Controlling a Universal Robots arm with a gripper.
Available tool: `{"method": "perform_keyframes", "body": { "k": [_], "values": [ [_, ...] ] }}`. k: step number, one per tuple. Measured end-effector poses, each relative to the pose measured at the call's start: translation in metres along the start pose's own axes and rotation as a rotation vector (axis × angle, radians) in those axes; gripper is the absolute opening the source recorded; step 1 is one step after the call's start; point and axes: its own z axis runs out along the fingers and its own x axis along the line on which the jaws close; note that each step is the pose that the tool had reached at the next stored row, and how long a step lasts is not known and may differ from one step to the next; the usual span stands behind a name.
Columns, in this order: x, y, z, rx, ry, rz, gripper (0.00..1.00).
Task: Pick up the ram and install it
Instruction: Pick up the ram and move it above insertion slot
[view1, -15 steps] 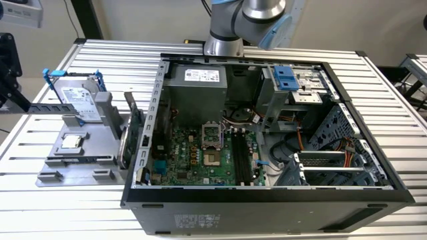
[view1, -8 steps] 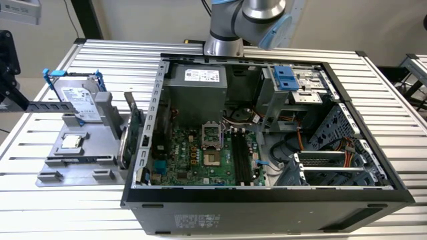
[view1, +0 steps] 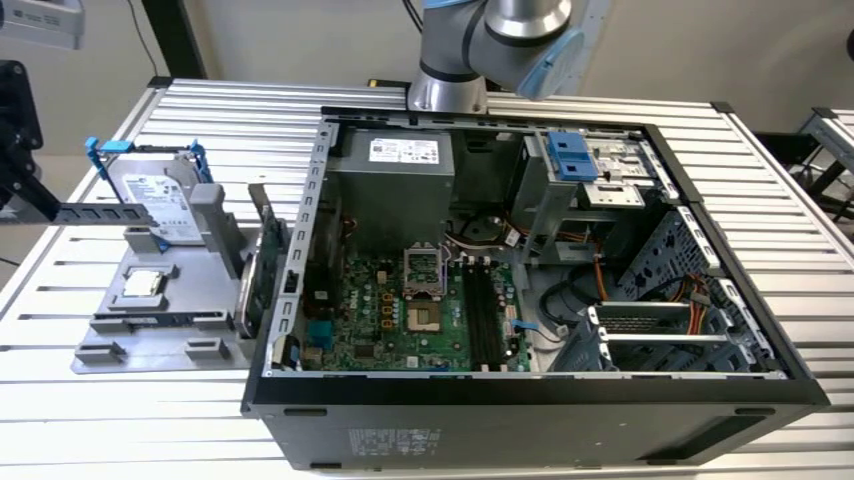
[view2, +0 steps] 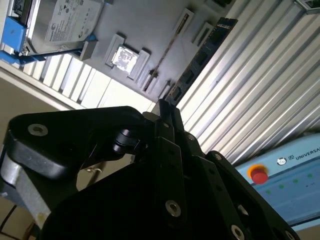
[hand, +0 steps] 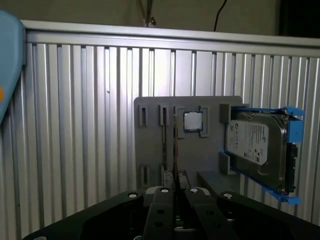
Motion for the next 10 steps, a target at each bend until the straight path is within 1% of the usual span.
{"method": "perform_keyframes", "body": {
  "k": [2,5,7,10],
  "values": [
    [0.0,-0.0031,0.0,-0.0004,0.0001,0.0,0.0],
    [0.0,-0.0113,0.0,-0.0024,0.0001,0.0,0.0],
    [0.0001,-0.0197,0.0,-0.0037,0.0,0.0,0.0],
    [0.0001,-0.0333,0.0,-0.0082,0.0006,0.001,0.0]
  ]
}}
